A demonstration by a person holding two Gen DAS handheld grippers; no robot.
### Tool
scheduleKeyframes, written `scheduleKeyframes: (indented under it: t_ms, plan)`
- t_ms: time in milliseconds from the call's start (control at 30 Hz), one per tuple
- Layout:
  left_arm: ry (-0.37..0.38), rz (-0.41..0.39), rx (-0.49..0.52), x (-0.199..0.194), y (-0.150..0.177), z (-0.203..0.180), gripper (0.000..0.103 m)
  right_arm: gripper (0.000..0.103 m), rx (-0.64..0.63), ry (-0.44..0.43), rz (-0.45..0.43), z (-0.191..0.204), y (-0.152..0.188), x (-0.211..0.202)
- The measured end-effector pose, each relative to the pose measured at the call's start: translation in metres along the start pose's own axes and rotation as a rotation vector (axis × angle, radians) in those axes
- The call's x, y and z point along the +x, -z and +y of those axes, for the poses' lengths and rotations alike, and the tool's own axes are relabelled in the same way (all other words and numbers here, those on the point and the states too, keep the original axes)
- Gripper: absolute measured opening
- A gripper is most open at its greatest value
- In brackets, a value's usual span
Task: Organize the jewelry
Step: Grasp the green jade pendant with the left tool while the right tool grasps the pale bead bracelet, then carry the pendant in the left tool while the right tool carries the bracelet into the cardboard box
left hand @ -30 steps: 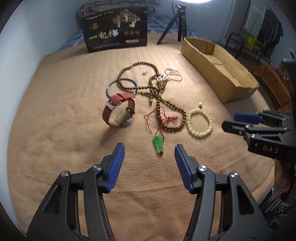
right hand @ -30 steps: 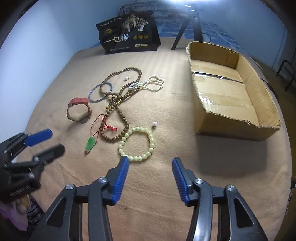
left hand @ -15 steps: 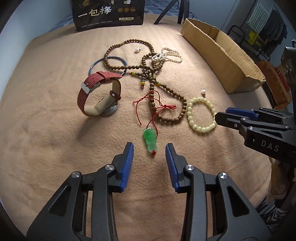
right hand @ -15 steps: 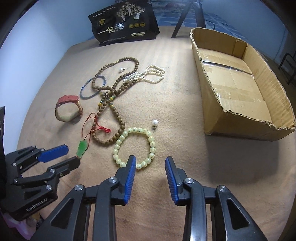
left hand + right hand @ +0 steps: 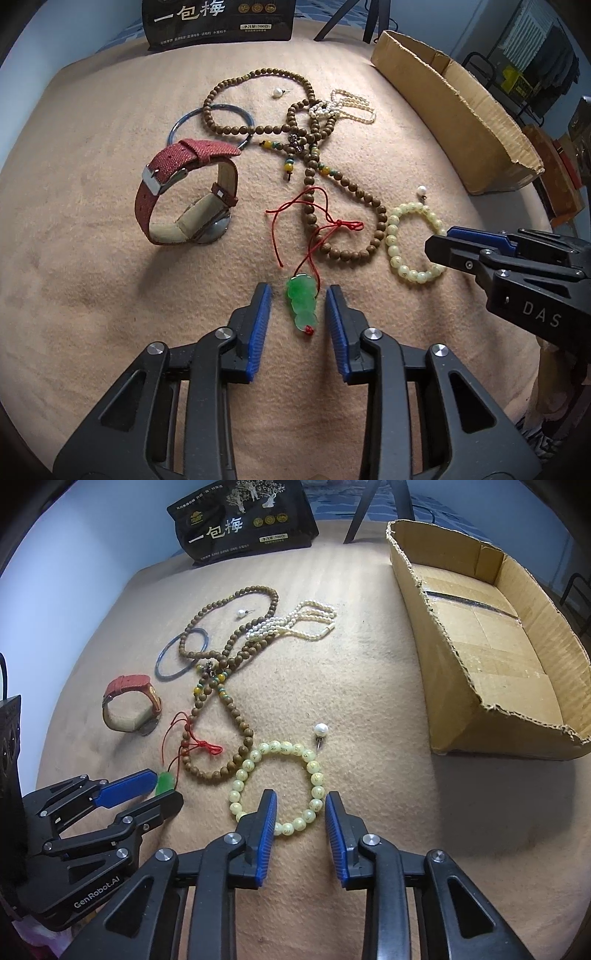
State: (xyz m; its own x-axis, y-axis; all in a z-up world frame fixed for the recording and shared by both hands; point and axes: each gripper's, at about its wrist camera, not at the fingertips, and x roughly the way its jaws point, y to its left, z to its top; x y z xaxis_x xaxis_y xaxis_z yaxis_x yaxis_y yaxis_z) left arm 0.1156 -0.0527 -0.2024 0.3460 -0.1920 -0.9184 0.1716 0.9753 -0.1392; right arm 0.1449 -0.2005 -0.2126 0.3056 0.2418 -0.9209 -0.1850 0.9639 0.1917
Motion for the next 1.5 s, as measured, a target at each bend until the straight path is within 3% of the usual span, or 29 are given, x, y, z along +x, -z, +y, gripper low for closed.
scheduleKeyframes:
  t_ms: [200,400,567,967,1500]
  plan:
    - [-0.004,-0.004,-0.002,0.001,0.002,0.003,0.014,0.023,-0.016,0.025,0.008,0.004,0.0,0.006]
    - [0.001,-0.009,-0.005,0.0,0.003,0.005,0.014,0.008,-0.02,0.031,0.003,0.003,0.0,0.007]
    - [0.012,-0.016,-0.015,-0.006,0.003,0.004,0.014,0.005,-0.018,0.01,-0.009,0.0,0.001,0.003]
    - [0.05,-0.129,-0.023,-0.049,0.001,0.005,0.014,0.005,-0.052,0.006,-0.11,0.006,-0.001,-0.033]
    - [0.12,-0.295,-0.035,-0.1,-0.036,-0.011,0.014,0.005,-0.058,0.002,-0.268,0.0,-0.015,-0.085]
